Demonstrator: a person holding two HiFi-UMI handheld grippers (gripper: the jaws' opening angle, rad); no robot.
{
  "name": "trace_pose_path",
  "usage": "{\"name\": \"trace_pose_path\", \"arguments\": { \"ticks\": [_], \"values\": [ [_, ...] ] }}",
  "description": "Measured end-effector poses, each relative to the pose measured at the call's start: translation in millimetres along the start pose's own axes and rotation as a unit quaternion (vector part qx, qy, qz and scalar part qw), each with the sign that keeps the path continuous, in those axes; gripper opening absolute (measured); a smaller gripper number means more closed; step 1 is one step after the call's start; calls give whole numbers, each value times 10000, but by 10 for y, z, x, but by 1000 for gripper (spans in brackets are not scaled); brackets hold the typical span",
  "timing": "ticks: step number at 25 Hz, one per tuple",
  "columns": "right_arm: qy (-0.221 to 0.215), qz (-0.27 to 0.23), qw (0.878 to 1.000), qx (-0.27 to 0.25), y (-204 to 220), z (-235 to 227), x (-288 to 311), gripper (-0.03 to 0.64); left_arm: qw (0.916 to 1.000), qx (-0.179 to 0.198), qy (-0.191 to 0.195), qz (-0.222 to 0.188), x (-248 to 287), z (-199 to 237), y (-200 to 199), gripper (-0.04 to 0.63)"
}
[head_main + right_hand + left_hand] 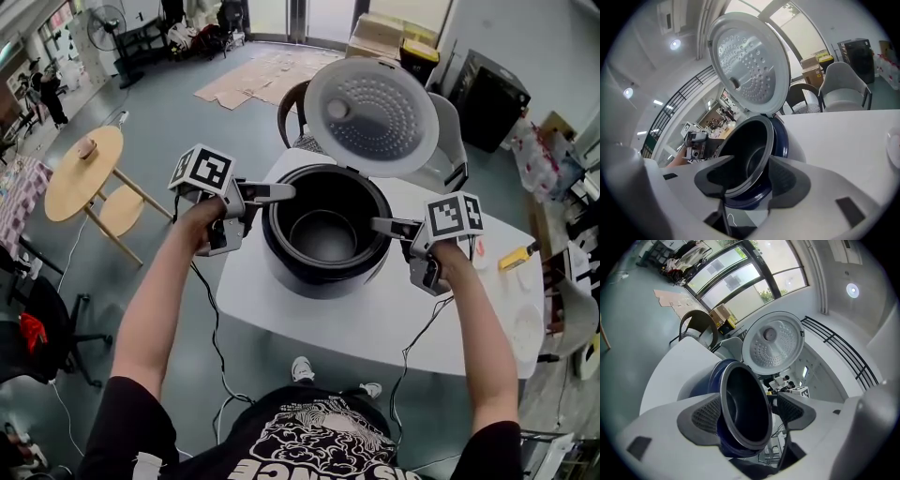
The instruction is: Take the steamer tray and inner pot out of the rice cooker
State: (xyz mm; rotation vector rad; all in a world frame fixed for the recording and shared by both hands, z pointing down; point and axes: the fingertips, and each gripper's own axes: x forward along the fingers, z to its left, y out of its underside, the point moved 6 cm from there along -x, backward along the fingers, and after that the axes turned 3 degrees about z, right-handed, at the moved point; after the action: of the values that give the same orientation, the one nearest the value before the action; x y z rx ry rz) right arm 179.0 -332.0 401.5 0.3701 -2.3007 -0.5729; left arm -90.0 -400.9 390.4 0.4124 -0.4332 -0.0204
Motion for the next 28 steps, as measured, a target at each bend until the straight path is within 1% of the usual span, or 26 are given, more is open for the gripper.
{"name": "trace_pose_path", "arguments": {
  "ticks": [2, 5, 8, 11, 14, 15, 16, 19, 20, 24, 28],
  "values": [
    [43, -64, 9999, 89, -4, -32, -8, 213, 10000, -81, 31, -19, 2, 20, 5, 363],
    [34, -142, 9997, 212, -14, -83, -18, 204, 9997, -182, 125, -48, 2, 77, 17, 287],
    [77, -122, 9997, 215, -18, -111, -3, 176, 9996, -228, 122, -105, -13, 126, 21, 247],
    [150, -110, 9996, 224, -20, -139, 4, 143, 9998, -157, 40, -92, -11, 143, 18, 225],
    [151, -141, 9994, 286, -16, -145, 9, 124, 9999, -46, -103, -42, -15, 160, 36, 204],
    [160, -164, 9993, 303, -13, -149, 5, 118, 9999, -38, -143, -37, -12, 164, 46, 187],
    [182, -188, 9991, 319, -9, -159, -2, 110, 9998, -40, -175, -33, 0, 167, 58, 164],
    [236, -253, 9986, 404, 3, -202, -31, 74, 9995, -19, -325, -30, 40, 181, 91, 64],
    [228, -273, 9984, 441, 2, -209, -33, 72, 9993, 0, -382, -32, 40, 188, 95, 48],
    [244, -330, 9976, 556, -25, -208, -10, 67, 9989, 20, -470, -66, 24, 206, 66, 46],
    [336, -427, 9962, 678, -10, -222, -31, 64, 9984, -14, -525, -186, 37, 186, 87, 44]
  ]
}}
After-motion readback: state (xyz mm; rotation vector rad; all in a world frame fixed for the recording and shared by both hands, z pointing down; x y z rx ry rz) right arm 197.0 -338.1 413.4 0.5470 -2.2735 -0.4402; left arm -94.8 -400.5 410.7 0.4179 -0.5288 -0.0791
